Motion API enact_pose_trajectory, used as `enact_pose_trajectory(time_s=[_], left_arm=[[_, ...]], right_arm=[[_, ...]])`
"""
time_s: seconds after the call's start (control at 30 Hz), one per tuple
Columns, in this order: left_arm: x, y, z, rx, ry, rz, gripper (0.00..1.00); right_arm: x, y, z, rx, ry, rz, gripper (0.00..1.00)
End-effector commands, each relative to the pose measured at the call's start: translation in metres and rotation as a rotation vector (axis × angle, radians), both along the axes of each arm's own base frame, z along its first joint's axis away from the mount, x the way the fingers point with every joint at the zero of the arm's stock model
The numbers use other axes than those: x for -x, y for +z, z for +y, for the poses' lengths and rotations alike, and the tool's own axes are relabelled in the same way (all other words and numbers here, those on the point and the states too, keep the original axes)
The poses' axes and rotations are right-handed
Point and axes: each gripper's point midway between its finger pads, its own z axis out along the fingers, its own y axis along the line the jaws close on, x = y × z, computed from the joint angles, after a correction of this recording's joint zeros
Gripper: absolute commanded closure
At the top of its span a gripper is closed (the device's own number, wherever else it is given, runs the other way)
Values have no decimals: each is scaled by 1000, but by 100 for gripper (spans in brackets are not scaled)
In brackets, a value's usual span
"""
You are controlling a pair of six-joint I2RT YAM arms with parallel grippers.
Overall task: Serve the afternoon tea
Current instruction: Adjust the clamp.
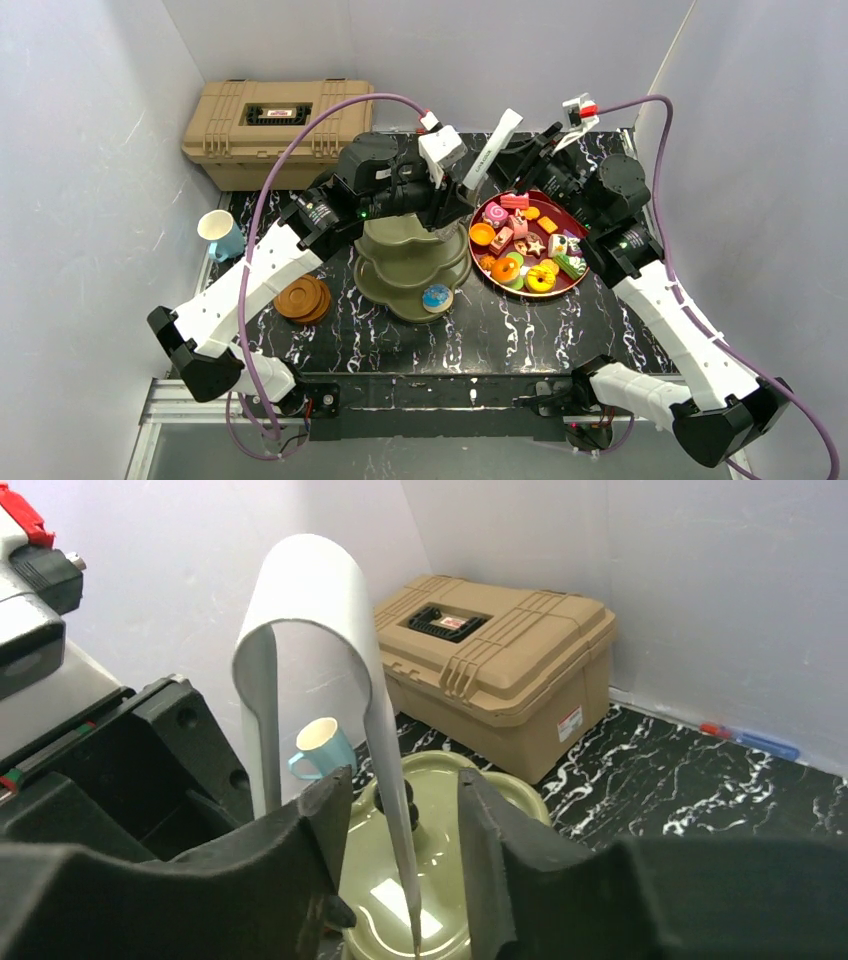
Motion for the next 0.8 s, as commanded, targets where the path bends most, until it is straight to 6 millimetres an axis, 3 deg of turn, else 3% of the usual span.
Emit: enact_pose_trajectory(time_s=[0.0, 0.1, 0.3, 0.5, 0.63, 0.77], left_arm=[[2, 28, 12, 66, 30, -81, 97], [8, 34, 14, 97, 10, -100, 97], [31, 45, 11, 166, -92, -59, 99], [38, 43, 10, 162, -135, -48, 100], [31, 40, 11, 139, -110, -76, 100], [22, 37, 14, 110, -76, -123, 100]], right_arm=[[11, 18, -11, -9, -29, -32, 38], [19, 12, -18, 39, -37, -12, 19], [51, -8, -26, 204, 32, -8, 3], [83, 16, -7, 178, 242, -70, 2], [79, 32, 1, 127, 273, -64, 1], [66, 33, 9, 125, 271, -24, 2]])
